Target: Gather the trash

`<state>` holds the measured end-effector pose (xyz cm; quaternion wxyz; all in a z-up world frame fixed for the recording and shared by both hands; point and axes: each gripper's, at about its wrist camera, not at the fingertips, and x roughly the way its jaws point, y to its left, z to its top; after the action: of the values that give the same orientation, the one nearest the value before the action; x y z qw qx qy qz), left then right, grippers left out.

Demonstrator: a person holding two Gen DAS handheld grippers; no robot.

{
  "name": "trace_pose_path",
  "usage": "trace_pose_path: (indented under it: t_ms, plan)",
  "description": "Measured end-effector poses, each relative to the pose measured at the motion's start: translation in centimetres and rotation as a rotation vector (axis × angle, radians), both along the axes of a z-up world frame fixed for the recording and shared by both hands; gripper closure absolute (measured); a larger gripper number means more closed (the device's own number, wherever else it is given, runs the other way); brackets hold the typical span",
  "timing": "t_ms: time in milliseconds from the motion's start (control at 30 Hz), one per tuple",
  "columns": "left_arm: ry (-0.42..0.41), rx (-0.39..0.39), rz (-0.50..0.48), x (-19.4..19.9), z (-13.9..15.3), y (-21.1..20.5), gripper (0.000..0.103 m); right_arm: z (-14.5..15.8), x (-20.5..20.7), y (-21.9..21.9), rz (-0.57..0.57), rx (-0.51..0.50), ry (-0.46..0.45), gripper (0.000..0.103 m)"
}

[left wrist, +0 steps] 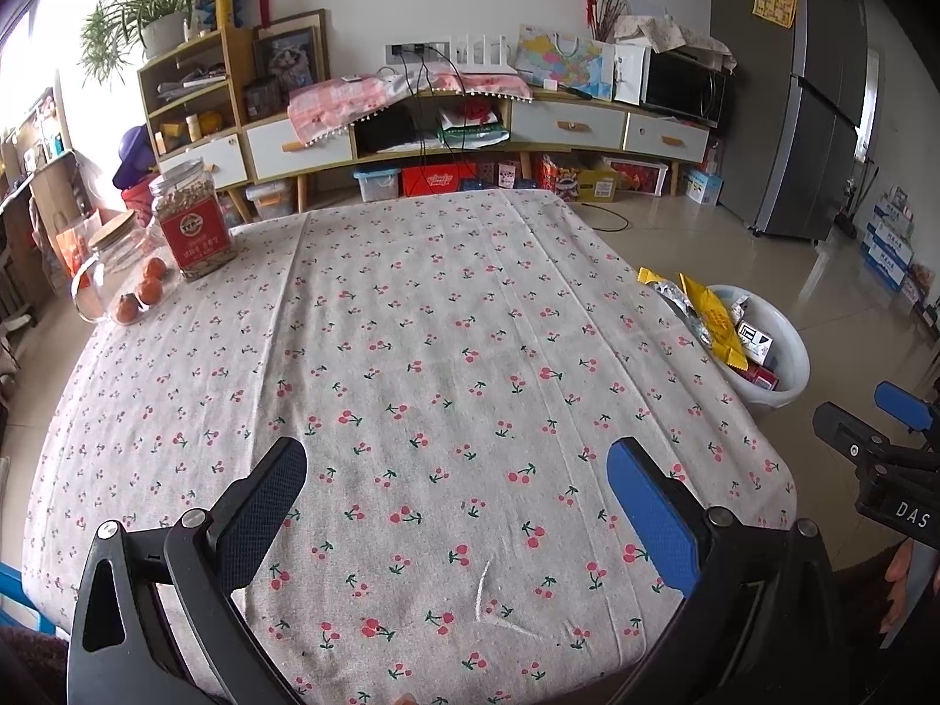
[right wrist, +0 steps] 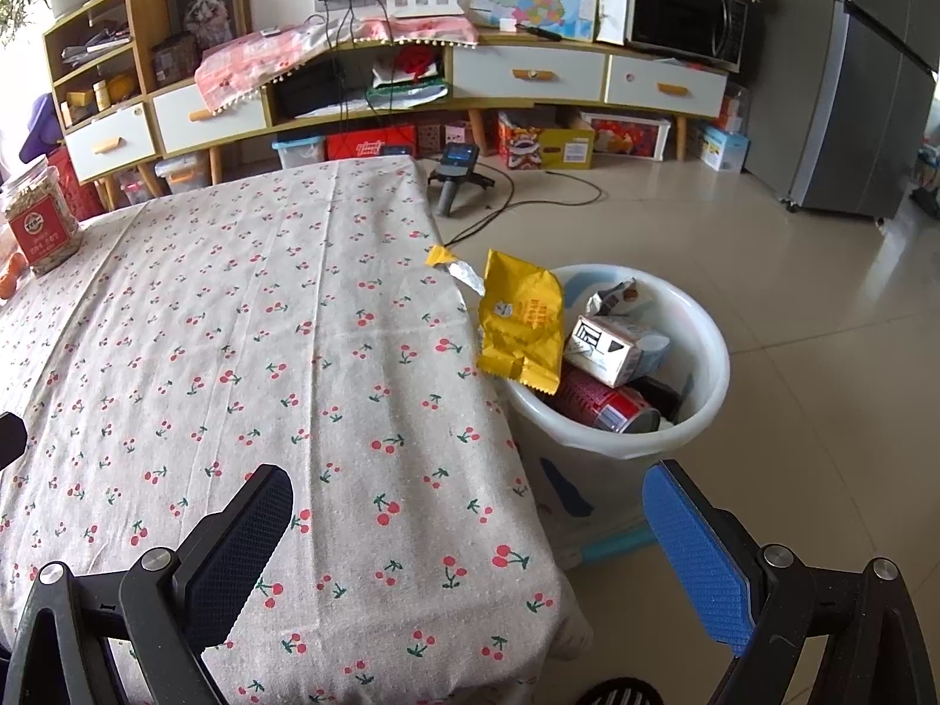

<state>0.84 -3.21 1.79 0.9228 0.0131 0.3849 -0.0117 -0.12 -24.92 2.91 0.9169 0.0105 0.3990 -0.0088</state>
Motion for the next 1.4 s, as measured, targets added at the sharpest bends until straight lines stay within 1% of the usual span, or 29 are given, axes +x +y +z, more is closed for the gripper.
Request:
trace_pose_path:
  t_ms: [1100, 1333, 1400]
  plan:
    - [0.017, -0.007, -0.006, -0.12, -0.74, 0.01, 0.0, -0.02, 0.12, -0.34, -0.018, 0.013, 0.001, 0.004]
    - [0.028, -0.026, -0.002, -0.23, -0.31, 0.03, 0.0, -0.05, 0.06, -0.24, -0.021, 0.014, 0.002, 0.004]
    - [0.025, -0.022, 0.002, -0.24, -0.2, -0.02, 0.0, -0.06, 0.02, -0.23, -0.023, 0.014, 0.001, 0.004]
